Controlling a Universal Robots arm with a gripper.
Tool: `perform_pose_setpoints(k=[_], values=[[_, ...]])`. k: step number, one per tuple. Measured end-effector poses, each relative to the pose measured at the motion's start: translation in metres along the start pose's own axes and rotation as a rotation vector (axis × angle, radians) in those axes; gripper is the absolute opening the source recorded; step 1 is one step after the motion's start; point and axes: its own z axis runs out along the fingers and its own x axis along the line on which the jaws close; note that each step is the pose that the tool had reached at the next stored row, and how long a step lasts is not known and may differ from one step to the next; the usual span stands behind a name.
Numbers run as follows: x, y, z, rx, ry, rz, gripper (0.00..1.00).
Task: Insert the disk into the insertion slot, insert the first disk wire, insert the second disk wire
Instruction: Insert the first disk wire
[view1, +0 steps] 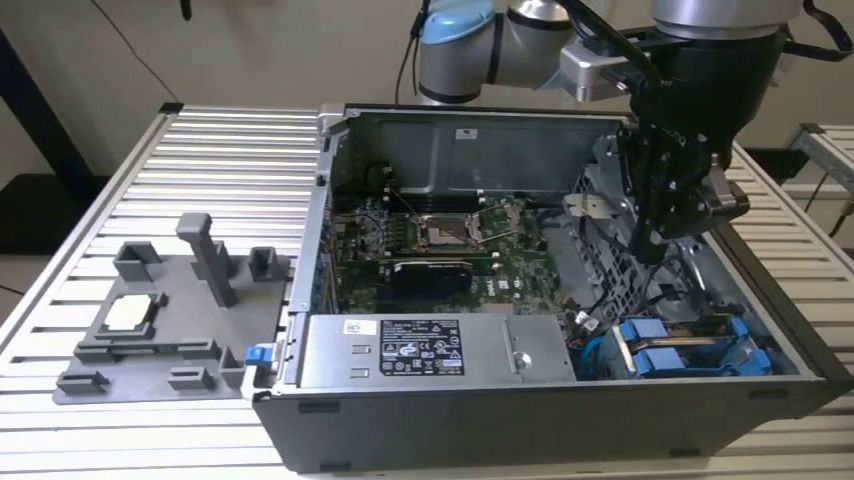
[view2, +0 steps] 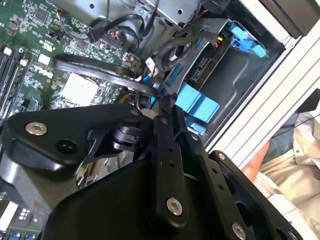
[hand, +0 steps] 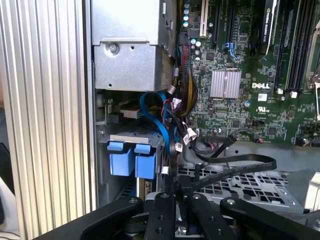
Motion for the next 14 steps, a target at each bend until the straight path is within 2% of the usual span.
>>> perform_pose_setpoints(k=[14], values=[[0.0000,0.0000,0.0000,-0.0005,0.0153,-0.002,0.16]])
